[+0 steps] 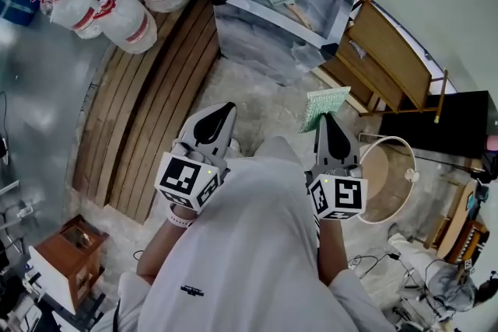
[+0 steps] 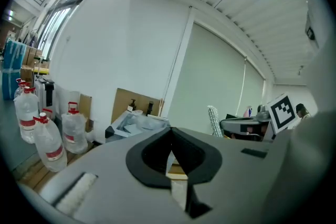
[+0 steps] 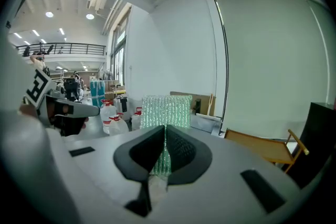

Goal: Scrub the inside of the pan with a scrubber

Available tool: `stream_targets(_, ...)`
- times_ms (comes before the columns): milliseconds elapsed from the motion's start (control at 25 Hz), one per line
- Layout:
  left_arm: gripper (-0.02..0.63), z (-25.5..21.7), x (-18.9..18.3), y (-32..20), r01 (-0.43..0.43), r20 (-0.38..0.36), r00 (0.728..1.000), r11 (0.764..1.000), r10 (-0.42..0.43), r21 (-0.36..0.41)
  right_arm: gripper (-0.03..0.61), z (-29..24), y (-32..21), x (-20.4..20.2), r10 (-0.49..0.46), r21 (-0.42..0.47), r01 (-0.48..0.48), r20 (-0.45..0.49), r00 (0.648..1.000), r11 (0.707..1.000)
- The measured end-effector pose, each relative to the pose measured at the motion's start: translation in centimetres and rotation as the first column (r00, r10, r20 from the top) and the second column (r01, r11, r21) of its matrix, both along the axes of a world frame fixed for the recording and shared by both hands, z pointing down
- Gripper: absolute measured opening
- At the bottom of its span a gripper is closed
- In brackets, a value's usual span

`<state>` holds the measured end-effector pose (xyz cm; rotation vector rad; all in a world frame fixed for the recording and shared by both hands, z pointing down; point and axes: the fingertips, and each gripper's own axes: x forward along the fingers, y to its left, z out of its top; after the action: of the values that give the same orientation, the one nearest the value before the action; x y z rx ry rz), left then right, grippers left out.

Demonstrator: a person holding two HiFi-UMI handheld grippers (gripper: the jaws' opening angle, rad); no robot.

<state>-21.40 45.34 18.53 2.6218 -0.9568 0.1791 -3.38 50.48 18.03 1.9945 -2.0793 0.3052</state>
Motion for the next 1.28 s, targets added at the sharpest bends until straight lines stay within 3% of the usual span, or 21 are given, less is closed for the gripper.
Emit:
stream_targets(320, 0.0, -0.3, 0.1, -3.5, 0.013, 0.012, 1.0, 1.0, -0.013, -0.009, 0.011, 0.5, -3.4, 1.0, 0.01, -0.019, -0.01, 0.034, 0.999, 1.0)
stream_targets(640, 0.0, 1.6, 1.7, -9.4, 0.083, 0.044, 0.996, 0.996, -0.082, -0.036, 0.011, 2.0, -11.7, 3.5, -0.047, -0.011, 0.048, 0.042, 0.998, 0.999)
stream_targets(1280, 0.0, 0.5, 14.9, -27.2, 0.148, 0.121, 0.983, 0.988, -0.141, -0.05, 0.011, 2.4, -32.1, 15.2, -0.163, -0.032, 0.168, 0.115, 0.98, 0.985)
